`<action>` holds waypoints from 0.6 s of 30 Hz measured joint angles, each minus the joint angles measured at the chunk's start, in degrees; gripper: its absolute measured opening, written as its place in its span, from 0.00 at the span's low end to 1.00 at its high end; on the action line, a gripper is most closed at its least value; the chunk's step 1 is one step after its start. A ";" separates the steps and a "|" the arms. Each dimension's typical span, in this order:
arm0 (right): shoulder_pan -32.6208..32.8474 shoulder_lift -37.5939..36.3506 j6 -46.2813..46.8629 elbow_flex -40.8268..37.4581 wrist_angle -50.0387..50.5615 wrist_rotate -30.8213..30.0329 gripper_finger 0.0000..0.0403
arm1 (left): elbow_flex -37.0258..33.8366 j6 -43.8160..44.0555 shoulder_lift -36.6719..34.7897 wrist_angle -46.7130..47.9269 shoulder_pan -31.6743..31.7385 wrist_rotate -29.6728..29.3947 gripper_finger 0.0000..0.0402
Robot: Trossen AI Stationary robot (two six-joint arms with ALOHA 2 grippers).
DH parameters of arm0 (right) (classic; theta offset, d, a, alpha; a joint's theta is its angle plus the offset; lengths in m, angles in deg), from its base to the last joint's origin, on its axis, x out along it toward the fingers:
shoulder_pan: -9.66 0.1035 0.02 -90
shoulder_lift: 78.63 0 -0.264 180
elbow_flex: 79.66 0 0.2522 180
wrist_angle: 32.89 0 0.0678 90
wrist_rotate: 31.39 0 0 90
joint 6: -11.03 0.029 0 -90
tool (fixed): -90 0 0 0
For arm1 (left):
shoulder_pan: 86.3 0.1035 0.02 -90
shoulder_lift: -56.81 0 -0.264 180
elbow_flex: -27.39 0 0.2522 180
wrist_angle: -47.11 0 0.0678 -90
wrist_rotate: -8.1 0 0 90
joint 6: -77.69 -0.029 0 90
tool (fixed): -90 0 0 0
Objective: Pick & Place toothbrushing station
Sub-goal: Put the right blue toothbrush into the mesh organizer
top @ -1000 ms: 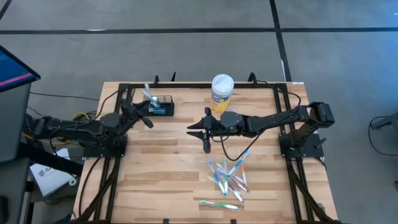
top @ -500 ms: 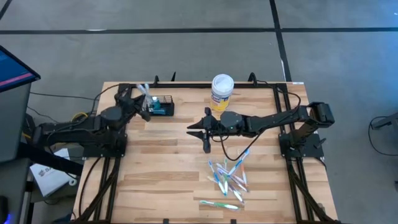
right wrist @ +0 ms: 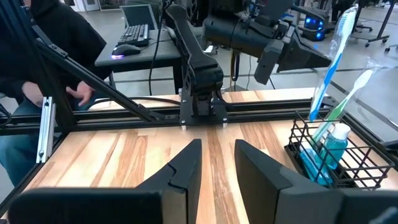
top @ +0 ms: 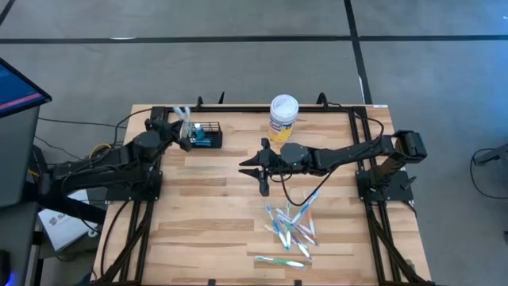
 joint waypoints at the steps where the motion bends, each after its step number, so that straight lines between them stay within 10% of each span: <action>1: 0.00 0.00 0.00 0.02 0.13 0.00 0.22 | -0.63 0.33 -0.02 0.01 0.21 0.02 0.00; 18: 0.00 0.00 -0.04 0.00 0.62 0.00 0.22 | -11.61 5.87 -0.15 -7.79 0.56 1.22 0.00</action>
